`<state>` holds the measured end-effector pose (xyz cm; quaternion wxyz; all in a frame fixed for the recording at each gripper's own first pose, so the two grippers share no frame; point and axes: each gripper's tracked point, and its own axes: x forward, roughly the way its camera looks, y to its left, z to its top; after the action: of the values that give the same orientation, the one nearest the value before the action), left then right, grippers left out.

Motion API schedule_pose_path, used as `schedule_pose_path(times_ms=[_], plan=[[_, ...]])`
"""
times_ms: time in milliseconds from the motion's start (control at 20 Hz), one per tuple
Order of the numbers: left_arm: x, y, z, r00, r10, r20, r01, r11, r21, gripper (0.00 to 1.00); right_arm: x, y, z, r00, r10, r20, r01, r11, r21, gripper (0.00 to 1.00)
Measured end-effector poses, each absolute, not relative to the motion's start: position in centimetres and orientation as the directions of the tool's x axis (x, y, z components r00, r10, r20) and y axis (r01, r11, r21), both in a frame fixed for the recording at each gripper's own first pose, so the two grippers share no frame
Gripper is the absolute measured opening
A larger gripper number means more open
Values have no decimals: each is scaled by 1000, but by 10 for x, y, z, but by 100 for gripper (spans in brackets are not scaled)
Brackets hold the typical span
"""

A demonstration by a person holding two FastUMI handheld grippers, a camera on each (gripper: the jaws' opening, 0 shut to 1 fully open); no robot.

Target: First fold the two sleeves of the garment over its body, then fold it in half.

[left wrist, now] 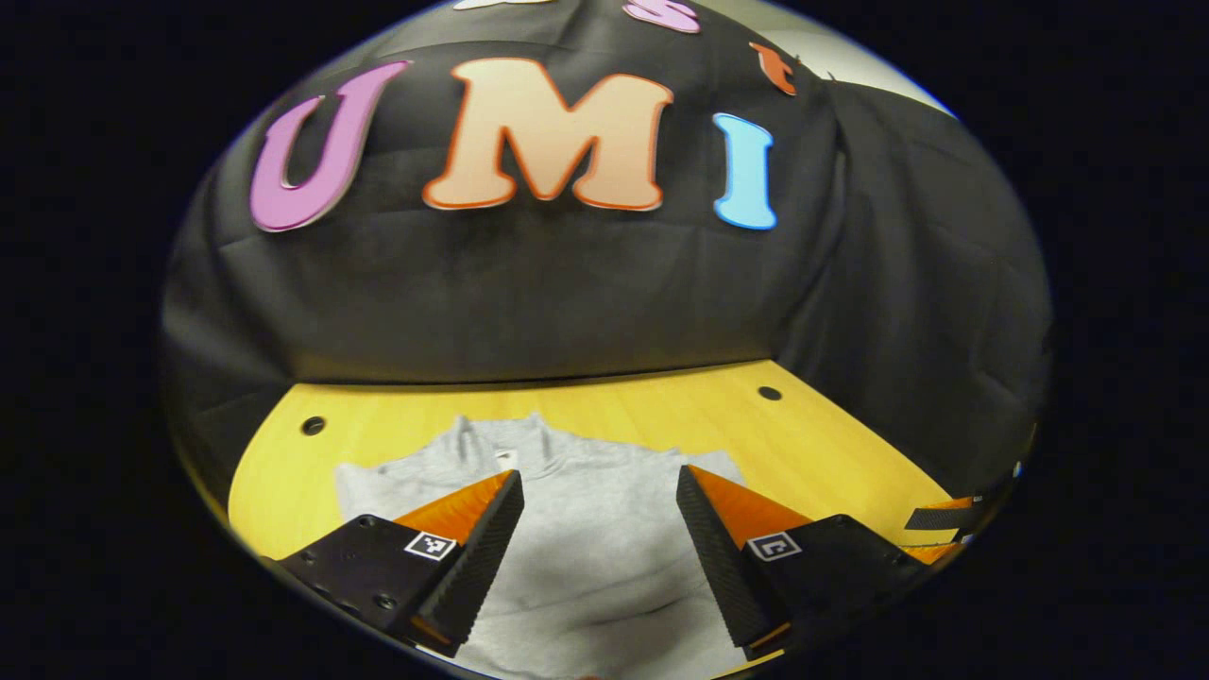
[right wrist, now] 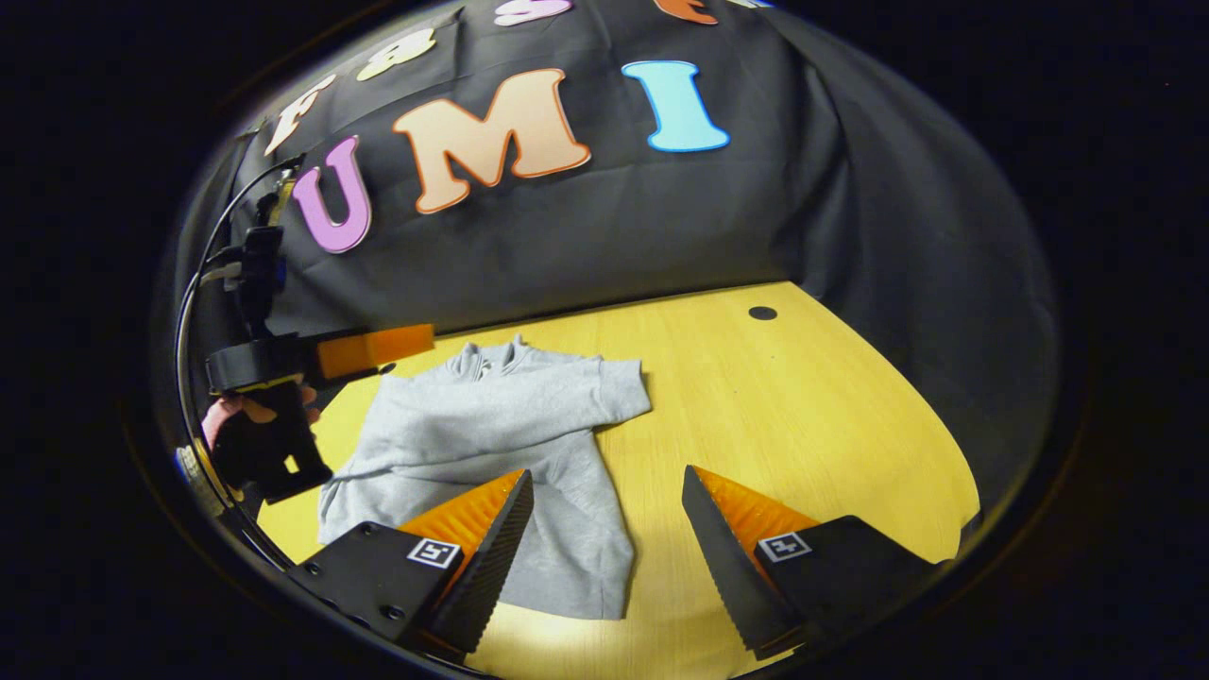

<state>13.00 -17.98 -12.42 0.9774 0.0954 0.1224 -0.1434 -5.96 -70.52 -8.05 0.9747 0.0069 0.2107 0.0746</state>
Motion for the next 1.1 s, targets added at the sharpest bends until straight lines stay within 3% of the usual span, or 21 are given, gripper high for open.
schedule_pose_path(times_ms=[350,400,700,1050,1100], plan=[[49,-50,-160,942,-38,-333,99,980,170,95,-88,-680,-127,847,200,-492,-219,975,19,95],[36,-38,-165,941,-25,-338,86,982,166,95,-90,-678,-134,841,200,-502,-224,975,14,98],[-24,5,-217,890,43,-455,25,989,144,96,-102,-677,-159,819,182,-544,-200,979,27,95],[-51,33,-273,827,99,-553,-28,990,135,96,-98,-676,-189,787,166,-595,-222,975,-22,99],[-52,35,-277,822,102,-560,-31,990,134,96,-97,-674,-193,781,164,-602,-229,973,-32,95]])
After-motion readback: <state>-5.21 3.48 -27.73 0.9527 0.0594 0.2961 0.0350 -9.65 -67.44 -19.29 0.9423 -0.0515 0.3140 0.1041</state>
